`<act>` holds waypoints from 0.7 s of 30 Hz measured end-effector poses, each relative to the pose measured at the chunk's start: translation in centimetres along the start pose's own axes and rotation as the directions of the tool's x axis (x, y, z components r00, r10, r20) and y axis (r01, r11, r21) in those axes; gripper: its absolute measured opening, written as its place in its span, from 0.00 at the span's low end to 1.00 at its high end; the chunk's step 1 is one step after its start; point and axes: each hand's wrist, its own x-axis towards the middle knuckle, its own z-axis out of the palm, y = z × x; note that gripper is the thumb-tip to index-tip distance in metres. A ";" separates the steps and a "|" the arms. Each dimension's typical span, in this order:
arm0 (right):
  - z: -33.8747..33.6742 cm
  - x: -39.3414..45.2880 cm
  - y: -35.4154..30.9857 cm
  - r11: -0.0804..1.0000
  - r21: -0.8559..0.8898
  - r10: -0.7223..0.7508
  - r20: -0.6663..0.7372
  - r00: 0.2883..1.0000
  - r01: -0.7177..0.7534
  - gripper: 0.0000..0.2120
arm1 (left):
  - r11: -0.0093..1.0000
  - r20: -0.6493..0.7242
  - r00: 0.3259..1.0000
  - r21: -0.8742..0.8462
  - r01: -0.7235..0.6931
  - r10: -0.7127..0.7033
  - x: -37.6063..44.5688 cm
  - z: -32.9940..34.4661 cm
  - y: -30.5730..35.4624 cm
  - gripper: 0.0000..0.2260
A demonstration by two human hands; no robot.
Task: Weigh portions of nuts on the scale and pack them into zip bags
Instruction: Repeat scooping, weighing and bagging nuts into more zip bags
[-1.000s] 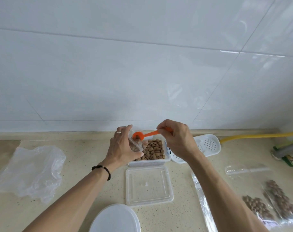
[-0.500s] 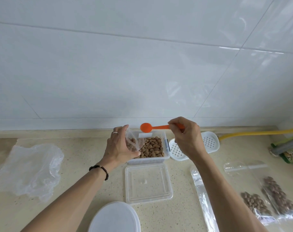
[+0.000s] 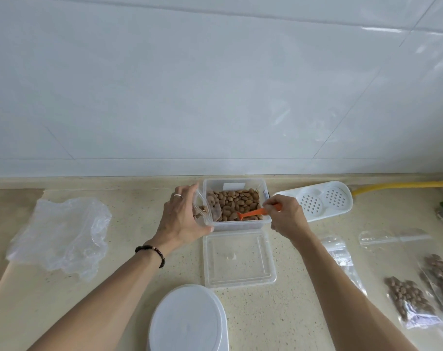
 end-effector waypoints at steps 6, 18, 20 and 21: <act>0.7 -0.4 0.6 0.948 0.279 0.173 -0.049 0.984 -0.153 0.06 | 1.000 -0.004 1.000 0.006 -0.005 0.005 0.0 -0.2 -0.2 0.48; -1.7 -0.4 -0.3 0.824 0.547 0.215 -0.058 0.975 -0.150 0.04 | 0.999 -0.019 0.999 -0.008 -0.036 0.036 0.8 -0.3 1.0 0.47; -2.5 -0.5 -1.5 0.827 0.553 0.168 -0.070 0.983 -0.102 0.04 | 0.999 -0.021 0.999 -0.016 -0.028 0.028 1.2 -0.2 1.4 0.47; -2.9 -0.6 -2.1 0.832 0.549 0.141 -0.079 0.987 -0.075 0.04 | 1.000 -0.020 1.000 -0.022 -0.022 0.021 1.4 -0.2 1.6 0.46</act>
